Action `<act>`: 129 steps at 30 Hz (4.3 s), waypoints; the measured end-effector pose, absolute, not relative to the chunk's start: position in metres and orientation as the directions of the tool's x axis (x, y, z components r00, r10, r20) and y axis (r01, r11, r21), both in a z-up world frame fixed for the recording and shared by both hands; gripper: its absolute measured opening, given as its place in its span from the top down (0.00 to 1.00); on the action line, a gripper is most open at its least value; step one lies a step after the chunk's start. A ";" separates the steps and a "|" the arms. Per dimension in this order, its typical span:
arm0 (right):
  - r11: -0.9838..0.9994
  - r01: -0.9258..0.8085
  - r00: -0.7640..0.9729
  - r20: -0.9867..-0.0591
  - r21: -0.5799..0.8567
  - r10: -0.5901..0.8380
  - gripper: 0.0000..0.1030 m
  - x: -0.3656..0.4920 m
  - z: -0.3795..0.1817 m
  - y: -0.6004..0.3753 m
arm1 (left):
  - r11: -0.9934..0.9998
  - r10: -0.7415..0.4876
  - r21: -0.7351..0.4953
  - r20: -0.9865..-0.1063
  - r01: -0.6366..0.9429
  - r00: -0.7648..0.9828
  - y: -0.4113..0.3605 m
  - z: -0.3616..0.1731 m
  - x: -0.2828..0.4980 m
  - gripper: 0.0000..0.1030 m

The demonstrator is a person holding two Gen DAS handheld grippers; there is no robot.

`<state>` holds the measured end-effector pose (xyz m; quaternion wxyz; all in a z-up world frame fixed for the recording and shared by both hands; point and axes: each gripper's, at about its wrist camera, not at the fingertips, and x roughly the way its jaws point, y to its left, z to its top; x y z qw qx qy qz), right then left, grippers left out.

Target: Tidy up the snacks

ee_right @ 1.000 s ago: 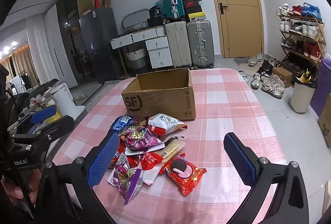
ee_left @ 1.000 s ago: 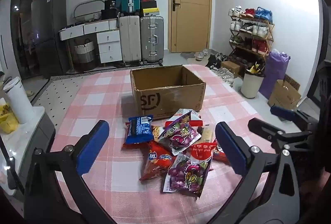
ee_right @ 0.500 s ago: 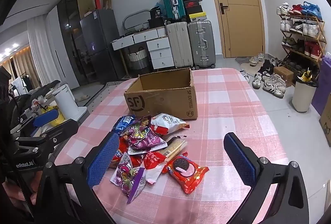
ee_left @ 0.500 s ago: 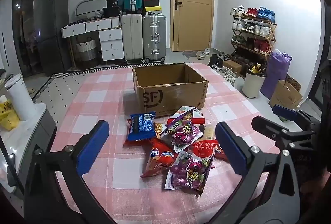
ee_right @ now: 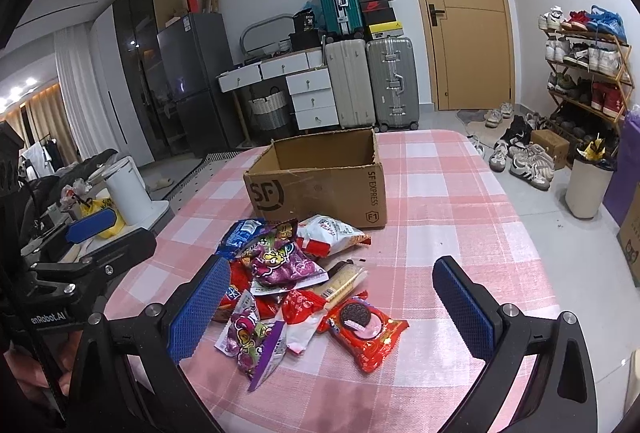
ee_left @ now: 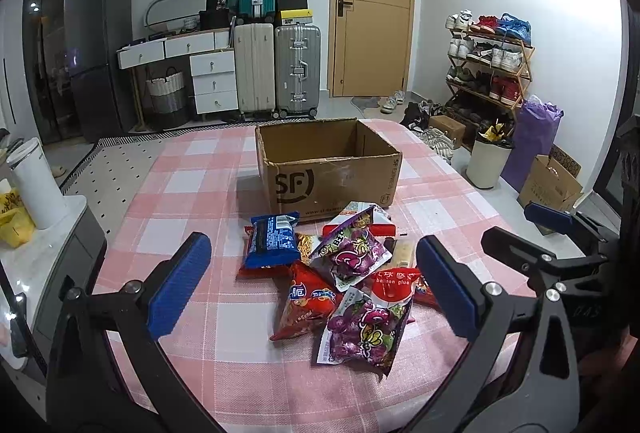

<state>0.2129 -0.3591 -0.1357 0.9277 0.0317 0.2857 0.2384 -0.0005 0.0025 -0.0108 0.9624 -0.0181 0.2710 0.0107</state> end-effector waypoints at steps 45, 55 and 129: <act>0.875 -0.443 0.717 -0.507 0.196 0.477 0.00 0.210 -0.136 -0.355 | 0.999 0.018 -0.024 -0.556 -0.038 0.831 0.005 -0.020 0.005 0.01; 0.874 -0.431 0.709 -0.515 0.224 0.481 0.00 0.215 -0.146 -0.361 | 0.994 -0.030 -0.101 -0.595 -0.037 0.803 0.024 -0.029 0.020 0.01; 0.601 -0.625 0.270 -0.584 0.499 0.766 0.00 0.221 -0.235 -0.302 | 0.821 -0.496 -0.569 -0.673 0.043 0.549 0.093 -0.151 0.153 0.61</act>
